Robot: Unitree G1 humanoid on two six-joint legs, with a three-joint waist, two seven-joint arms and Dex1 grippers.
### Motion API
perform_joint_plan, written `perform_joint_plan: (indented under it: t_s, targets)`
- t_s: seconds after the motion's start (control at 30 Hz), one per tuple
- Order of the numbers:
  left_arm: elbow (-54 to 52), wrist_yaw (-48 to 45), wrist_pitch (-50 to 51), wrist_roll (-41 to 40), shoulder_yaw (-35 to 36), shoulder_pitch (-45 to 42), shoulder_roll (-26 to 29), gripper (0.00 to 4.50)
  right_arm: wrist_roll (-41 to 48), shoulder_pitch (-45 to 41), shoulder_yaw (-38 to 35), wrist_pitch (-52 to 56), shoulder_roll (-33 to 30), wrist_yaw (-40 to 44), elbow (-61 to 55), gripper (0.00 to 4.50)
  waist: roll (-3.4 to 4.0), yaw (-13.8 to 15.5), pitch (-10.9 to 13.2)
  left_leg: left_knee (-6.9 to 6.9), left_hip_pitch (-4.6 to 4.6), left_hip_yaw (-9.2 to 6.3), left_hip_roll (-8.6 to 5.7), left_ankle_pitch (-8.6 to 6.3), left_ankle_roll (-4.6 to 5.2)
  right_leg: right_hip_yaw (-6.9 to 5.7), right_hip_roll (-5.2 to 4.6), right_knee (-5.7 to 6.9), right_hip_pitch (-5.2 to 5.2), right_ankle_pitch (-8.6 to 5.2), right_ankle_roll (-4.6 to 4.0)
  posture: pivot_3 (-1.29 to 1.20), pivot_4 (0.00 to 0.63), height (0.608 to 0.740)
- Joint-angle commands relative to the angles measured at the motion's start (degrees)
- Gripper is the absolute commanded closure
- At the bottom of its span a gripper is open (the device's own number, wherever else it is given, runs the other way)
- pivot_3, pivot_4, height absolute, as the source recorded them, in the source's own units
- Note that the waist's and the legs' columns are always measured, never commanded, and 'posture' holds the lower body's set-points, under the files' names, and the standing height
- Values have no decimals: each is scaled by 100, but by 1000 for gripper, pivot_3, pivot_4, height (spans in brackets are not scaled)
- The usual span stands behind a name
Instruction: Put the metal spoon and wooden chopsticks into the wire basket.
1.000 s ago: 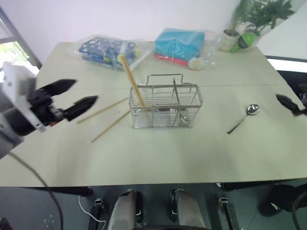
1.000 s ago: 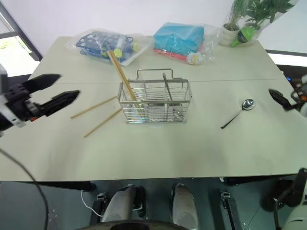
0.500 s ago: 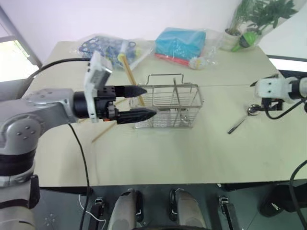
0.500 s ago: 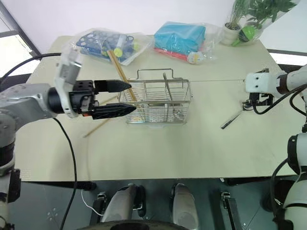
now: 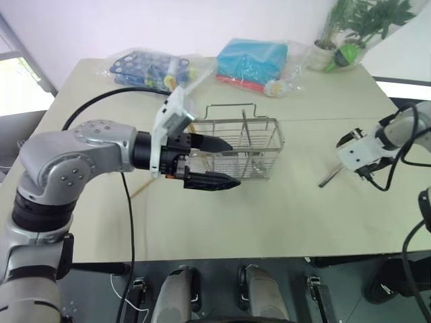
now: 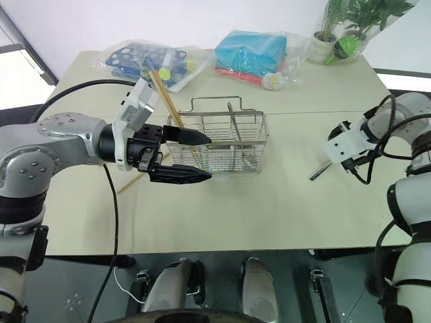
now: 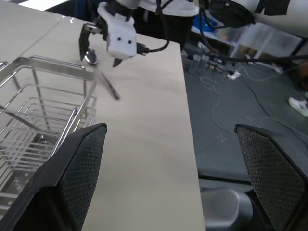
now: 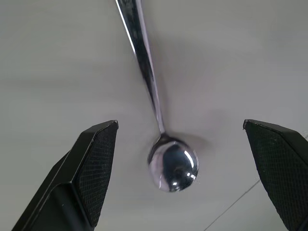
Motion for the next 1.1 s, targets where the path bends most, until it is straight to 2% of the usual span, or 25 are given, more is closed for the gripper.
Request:
perform_joint_plan:
  t_s: [0.03,0.43,0.47,0.53,0.7,0.73,0.9,1.1]
  targets:
    - [18,-86,-25,107,90,-159,-39,9,-28,-168,10,10,23,-23,54,200,0,9,0,0,0,0,0,0,0,0,0,0,0,0,0,0,150,715]
    - [35,39,72,119,284,-270,-175,9,-217,6,175,217,265,-213,147,200,0,-4,0,2,5,-4,1,1,0,0,1,1,7,0,0,0,150,715]
    - [27,42,82,115,290,-268,-176,0,-201,22,163,234,290,-216,156,724,0,-6,0,2,5,-4,1,1,-1,0,1,2,7,0,0,0,150,715]
    - [5,48,109,93,306,-264,-171,0,-238,69,200,233,317,-256,161,1447,0,-1,0,2,6,-4,1,1,-1,0,1,2,8,0,0,0,150,715]
    - [-23,39,171,72,359,-285,-159,0,-176,154,155,216,329,-146,175,4052,0,3,0,2,8,-5,1,1,-1,0,0,2,12,0,0,0,150,715]
    - [-22,34,179,72,372,-294,-156,0,-151,177,137,212,326,-117,177,4463,0,1,0,2,9,-6,1,1,-1,0,0,2,12,0,0,0,150,715]
    - [-25,35,199,99,395,-324,-175,0,-35,283,80,171,272,-114,161,4463,0,4,0,1,28,-8,1,1,-1,0,2,2,33,-1,1,0,150,715]
    - [-24,51,138,145,507,-269,-111,0,1457,605,-1164,431,210,859,120,4463,-1,-5,0,-3,58,-8,1,1,-1,0,1,0,60,-3,3,0,150,715]
